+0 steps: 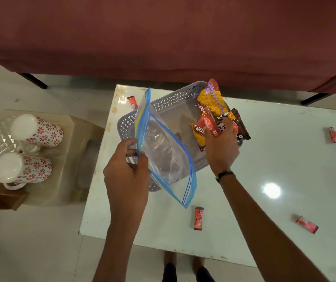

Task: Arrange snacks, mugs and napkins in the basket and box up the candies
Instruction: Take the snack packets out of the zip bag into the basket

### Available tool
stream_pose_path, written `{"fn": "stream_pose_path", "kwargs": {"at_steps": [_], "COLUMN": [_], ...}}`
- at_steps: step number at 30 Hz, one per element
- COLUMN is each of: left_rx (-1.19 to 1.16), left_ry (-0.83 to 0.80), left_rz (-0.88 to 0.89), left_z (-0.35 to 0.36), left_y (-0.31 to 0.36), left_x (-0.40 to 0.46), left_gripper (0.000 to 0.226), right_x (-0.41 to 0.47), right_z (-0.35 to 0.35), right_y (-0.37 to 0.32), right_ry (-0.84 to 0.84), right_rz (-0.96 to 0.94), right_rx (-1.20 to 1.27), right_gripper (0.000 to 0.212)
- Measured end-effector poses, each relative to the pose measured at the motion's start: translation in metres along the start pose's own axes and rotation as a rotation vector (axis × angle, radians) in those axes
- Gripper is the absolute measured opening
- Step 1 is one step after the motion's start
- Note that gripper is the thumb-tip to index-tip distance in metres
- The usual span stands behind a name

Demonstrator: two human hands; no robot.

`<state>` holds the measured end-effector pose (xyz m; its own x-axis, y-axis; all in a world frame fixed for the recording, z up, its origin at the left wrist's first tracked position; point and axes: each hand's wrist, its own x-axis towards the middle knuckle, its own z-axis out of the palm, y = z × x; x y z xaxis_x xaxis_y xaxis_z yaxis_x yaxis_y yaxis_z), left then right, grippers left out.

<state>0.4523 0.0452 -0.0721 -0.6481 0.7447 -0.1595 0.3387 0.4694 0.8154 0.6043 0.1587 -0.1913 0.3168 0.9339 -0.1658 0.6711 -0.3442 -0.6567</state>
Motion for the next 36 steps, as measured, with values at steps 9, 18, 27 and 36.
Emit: {"fn": "stream_pose_path", "kwargs": {"at_steps": [9, 18, 27, 36], "left_rx": [-0.017, -0.493, -0.212, -0.392], "left_ry": [-0.024, -0.312, -0.316, -0.647], "left_rz": [0.003, -0.152, 0.204, 0.111], "left_z": [-0.008, -0.028, -0.058, -0.007], "left_y": [0.016, 0.023, 0.020, 0.041], "left_x": [-0.005, -0.022, 0.010, -0.005], "left_gripper": [0.024, 0.019, 0.101, 0.013], "right_x": [-0.094, -0.128, -0.078, -0.027], "right_z": [-0.068, -0.101, -0.174, -0.230], "right_y": [-0.079, -0.083, -0.088, -0.047], "right_ry": [-0.584, -0.666, -0.560, -0.148], "right_rz": [-0.394, -0.544, -0.738, -0.717], "right_rx": [0.275, 0.312, 0.099, 0.106], "right_gripper": [0.035, 0.042, 0.025, 0.041]}}
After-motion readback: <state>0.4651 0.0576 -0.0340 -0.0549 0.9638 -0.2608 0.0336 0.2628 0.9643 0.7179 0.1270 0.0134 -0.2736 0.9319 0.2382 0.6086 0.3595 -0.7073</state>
